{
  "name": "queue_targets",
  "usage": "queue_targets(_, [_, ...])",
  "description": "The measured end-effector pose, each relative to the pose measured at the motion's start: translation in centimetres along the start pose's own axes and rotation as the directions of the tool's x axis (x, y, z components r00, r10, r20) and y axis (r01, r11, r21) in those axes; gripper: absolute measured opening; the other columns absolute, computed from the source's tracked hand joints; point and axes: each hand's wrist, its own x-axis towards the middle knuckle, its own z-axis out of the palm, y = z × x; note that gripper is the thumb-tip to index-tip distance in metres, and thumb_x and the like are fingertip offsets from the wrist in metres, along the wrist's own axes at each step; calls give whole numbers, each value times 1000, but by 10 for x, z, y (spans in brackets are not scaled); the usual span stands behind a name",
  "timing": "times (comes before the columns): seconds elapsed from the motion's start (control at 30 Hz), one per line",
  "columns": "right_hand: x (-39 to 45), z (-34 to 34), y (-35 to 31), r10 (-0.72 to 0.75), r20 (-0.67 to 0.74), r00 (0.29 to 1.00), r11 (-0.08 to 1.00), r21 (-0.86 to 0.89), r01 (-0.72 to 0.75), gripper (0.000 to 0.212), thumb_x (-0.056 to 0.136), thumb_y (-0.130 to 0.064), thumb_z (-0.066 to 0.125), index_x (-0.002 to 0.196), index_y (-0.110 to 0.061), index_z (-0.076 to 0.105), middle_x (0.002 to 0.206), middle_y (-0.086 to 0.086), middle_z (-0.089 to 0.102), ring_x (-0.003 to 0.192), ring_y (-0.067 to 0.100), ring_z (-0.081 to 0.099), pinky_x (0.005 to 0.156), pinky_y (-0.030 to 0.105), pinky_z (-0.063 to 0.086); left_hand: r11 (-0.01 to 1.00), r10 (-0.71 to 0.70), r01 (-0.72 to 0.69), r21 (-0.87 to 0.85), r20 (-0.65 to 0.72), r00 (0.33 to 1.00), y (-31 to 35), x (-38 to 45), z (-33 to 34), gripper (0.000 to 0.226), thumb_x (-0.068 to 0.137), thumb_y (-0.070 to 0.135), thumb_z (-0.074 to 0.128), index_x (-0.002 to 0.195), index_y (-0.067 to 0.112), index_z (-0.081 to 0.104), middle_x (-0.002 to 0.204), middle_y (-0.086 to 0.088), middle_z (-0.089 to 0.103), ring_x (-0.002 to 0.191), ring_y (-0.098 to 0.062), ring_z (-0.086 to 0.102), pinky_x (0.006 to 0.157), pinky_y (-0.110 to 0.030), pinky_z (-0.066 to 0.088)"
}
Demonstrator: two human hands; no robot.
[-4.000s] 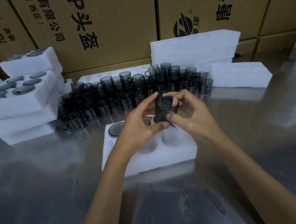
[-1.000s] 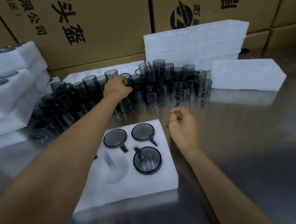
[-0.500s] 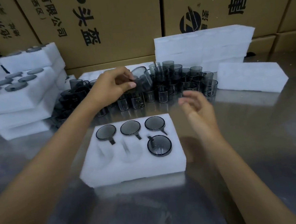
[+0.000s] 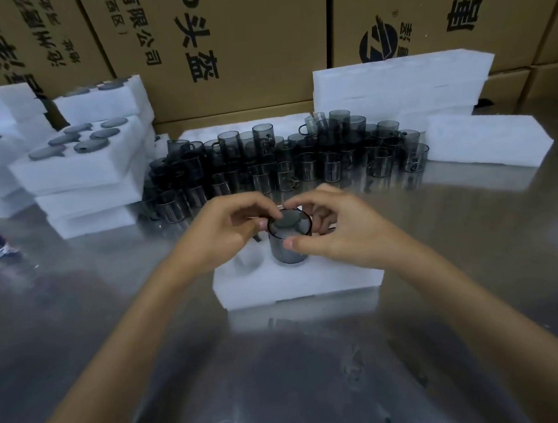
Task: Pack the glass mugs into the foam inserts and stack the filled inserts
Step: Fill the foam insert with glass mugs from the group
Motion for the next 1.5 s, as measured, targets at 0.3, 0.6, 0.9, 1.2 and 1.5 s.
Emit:
queue_targets(0.3, [3,9,-3,-13,-49,999,994,-107,8,42,71,-43,83,109,-32,67,93,-12,48,69,2,51,70,19,48,960,-70,16,-280,-183,981,-18,-11,14,24,95,1,60,115,8,70,111,2,75,109,-10,68,91,-21,53])
queue_targets(0.6, [5,21,0,-41,-76,996,973,-230,23,48,71,-53,82,109,-28,67,89,-13,48,73,0,48,67,14,39,971,-156,149,-186,-27,987,-25,-15,14,33,98,11,60,128,23,63,121,13,71,117,-4,63,103,-34,51])
queue_targets(0.9, [10,0,13,82,-45,996,970,-226,-90,51,82,-71,54,122,-41,59,132,-20,51,132,4,34,109,33,27,985,-168,160,-58,-167,971,-29,-18,18,36,93,24,65,128,31,62,143,17,53,141,-2,37,121,-39,26])
queue_targets(1.2, [2,-8,37,310,80,947,940,-178,-292,96,70,-77,60,153,-47,22,164,-21,5,151,2,-7,121,41,8,951,-307,308,-17,-150,940,-29,-18,20,68,82,41,75,141,49,41,165,16,9,152,-2,-2,121,-35,10])
queue_targets(1.5, [13,-9,39,381,132,915,907,-244,-342,112,65,-74,71,154,-51,8,165,-20,-8,152,9,-16,123,55,4,920,-384,386,69,-42,922,-25,-12,18,81,85,38,74,151,45,28,166,14,-8,151,-8,-15,122,-42,3])
